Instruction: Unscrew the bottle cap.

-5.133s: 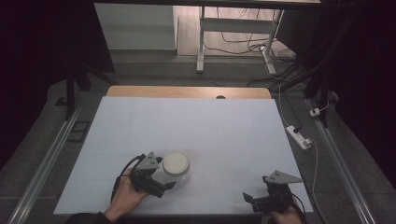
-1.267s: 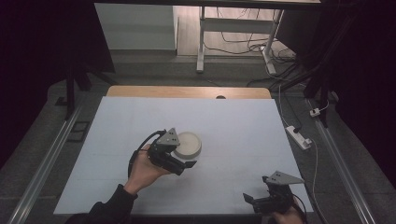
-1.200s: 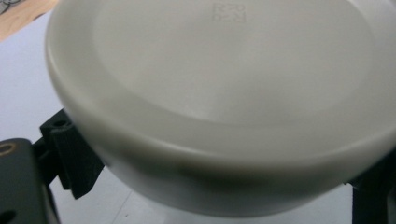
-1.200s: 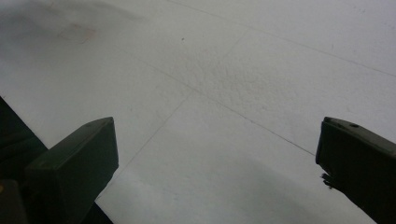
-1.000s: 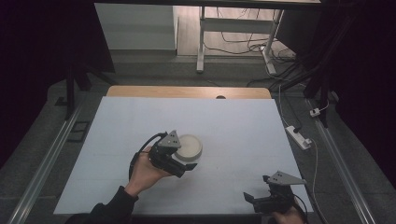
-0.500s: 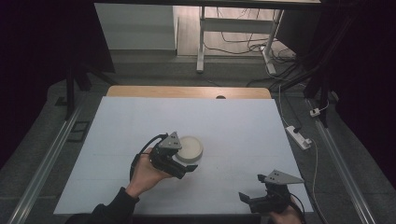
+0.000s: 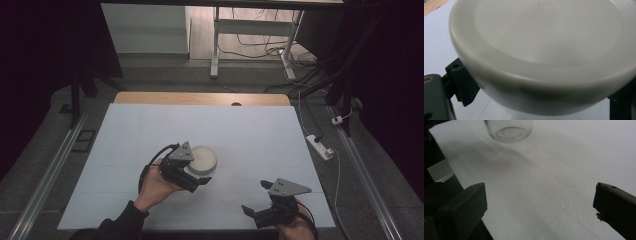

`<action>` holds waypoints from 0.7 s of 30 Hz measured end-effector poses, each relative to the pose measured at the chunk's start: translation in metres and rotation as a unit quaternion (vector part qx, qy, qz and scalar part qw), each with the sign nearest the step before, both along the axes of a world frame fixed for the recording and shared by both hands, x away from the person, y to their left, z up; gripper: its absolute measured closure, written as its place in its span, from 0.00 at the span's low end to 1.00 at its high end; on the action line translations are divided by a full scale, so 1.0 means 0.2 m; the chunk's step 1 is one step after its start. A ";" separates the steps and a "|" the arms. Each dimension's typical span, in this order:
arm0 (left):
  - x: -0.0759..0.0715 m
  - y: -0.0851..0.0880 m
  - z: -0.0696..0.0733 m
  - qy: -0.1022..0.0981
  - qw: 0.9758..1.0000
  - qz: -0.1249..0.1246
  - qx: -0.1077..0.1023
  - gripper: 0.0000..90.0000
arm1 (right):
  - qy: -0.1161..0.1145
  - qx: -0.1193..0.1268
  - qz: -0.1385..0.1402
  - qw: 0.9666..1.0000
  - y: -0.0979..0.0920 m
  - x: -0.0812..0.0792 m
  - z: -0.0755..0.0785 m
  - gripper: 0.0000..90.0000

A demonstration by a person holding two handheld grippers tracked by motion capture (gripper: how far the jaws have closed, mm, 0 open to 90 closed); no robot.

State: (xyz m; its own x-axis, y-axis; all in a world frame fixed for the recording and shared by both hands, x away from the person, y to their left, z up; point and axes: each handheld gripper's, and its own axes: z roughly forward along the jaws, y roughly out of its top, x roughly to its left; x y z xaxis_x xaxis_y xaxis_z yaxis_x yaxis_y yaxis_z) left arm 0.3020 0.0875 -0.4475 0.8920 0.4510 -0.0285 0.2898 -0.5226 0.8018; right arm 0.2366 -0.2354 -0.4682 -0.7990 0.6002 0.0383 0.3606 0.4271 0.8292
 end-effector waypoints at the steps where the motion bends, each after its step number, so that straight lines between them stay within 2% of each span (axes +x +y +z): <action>1: 0.00 0.00 0.00 0.000 1.000 0.000 0.000 0.08 | -0.003 -0.001 0.005 1.000 0.01 0.01 0.01 0.00; 5: -0.01 0.00 0.01 -0.005 1.000 -0.002 0.002 0.08 | -0.008 -0.002 0.023 1.000 0.07 0.03 0.05 0.00; 8: -0.01 0.01 0.01 -0.007 1.000 -0.004 0.003 0.08 | -0.002 -0.007 0.031 1.000 0.11 0.05 0.07 0.00; 14: -0.02 0.00 0.00 -0.008 1.000 -0.004 0.002 0.08 | 0.002 0.003 0.041 0.999 0.18 0.08 0.13 0.00; 17: -0.02 0.00 -0.01 -0.009 1.000 -0.007 0.000 0.08 | -0.005 0.003 0.036 0.999 0.21 0.10 0.16 0.00; 21: -0.03 0.00 -0.01 -0.010 1.000 -0.011 0.001 0.08 | -0.017 0.012 0.045 0.999 0.27 0.13 0.19 0.00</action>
State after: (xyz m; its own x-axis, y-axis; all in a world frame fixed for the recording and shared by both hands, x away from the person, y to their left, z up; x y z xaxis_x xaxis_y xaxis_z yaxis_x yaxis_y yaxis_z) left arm 0.2967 0.0866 -0.4486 0.9020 0.4316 -0.0096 0.2621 -0.5298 0.8066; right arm 0.2627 -0.1816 -0.4295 -0.8502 0.5259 0.0239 0.2937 0.4361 0.8506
